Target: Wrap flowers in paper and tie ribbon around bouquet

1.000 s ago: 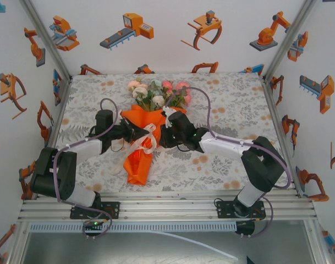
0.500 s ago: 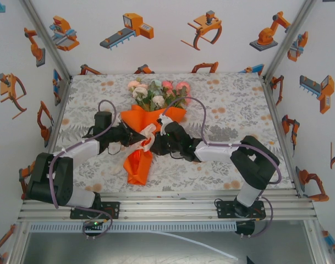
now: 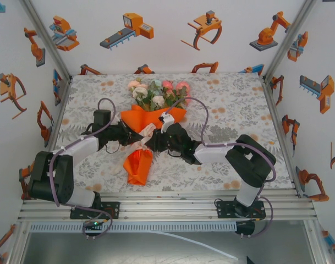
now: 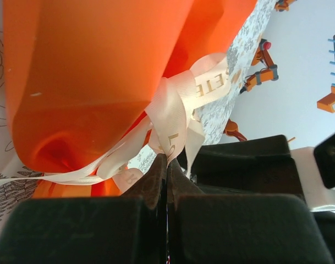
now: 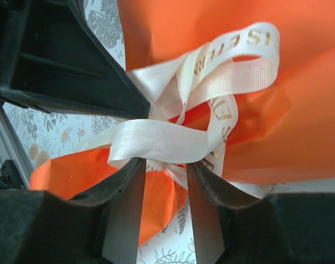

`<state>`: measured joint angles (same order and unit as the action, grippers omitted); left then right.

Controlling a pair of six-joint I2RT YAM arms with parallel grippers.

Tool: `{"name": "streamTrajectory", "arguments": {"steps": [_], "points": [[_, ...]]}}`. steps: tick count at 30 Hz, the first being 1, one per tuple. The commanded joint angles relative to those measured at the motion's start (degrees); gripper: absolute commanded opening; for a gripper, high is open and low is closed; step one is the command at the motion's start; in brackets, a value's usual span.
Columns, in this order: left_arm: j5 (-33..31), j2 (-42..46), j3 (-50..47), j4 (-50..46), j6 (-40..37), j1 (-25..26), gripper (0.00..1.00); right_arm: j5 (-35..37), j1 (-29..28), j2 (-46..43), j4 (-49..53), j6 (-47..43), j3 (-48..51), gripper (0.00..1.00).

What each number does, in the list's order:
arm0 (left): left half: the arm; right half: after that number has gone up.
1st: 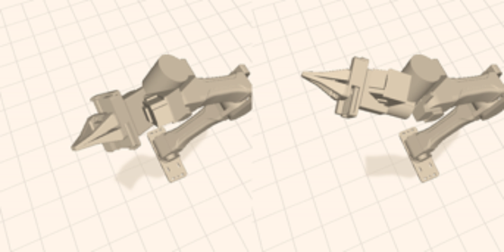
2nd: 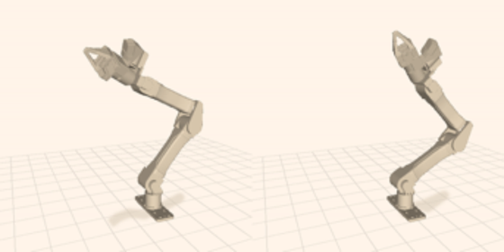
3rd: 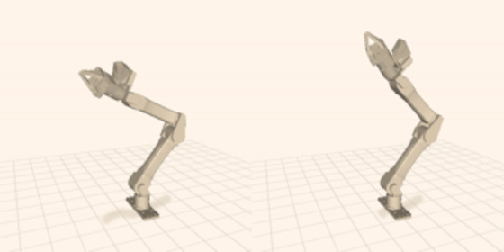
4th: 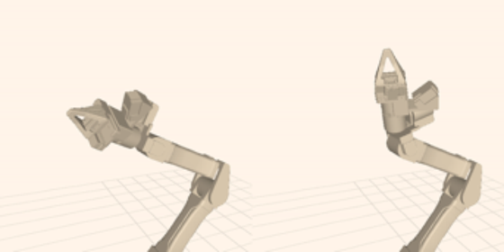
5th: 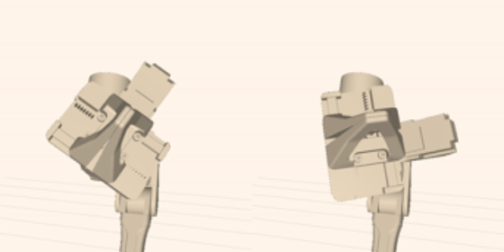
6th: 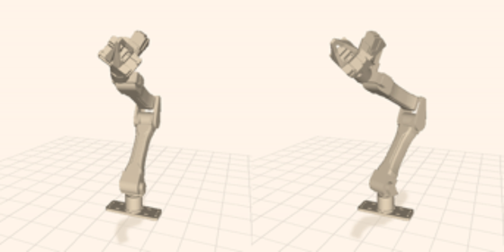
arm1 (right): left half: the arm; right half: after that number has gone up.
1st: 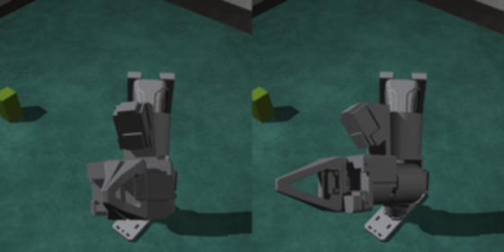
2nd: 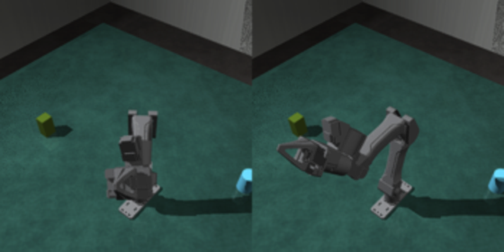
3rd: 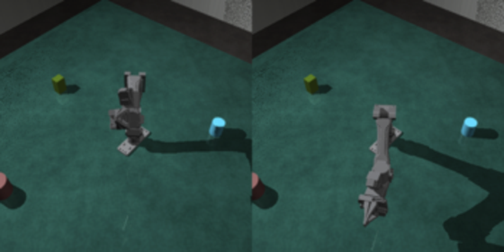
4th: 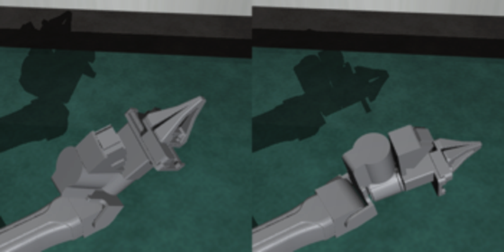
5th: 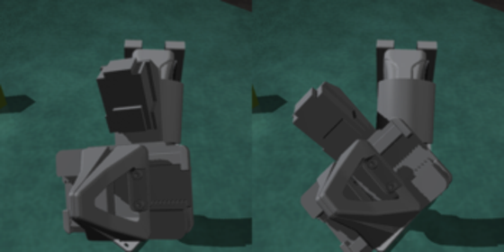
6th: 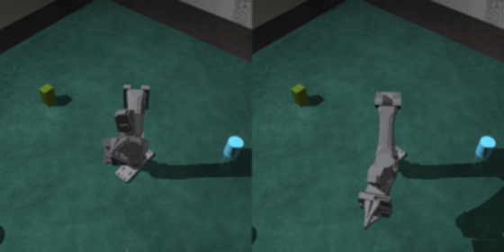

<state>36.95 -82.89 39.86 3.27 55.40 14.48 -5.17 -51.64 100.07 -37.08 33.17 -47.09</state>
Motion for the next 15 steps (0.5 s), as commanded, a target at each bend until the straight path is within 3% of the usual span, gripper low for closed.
{"name": "streamTrajectory", "arguments": {"steps": [1,15], "points": [[2.24,-1.56,1.64,-0.4,-1.05,-0.22,0.0,2.97,-0.04,1.67,-5.43,-3.55,-0.48,0.39],[3.11,-1.69,1.64,-0.04,-0.9,-0.38,0.0,1.41,-0.03,4.9,-9.87,-6.19,-2.17,0.49]]}}
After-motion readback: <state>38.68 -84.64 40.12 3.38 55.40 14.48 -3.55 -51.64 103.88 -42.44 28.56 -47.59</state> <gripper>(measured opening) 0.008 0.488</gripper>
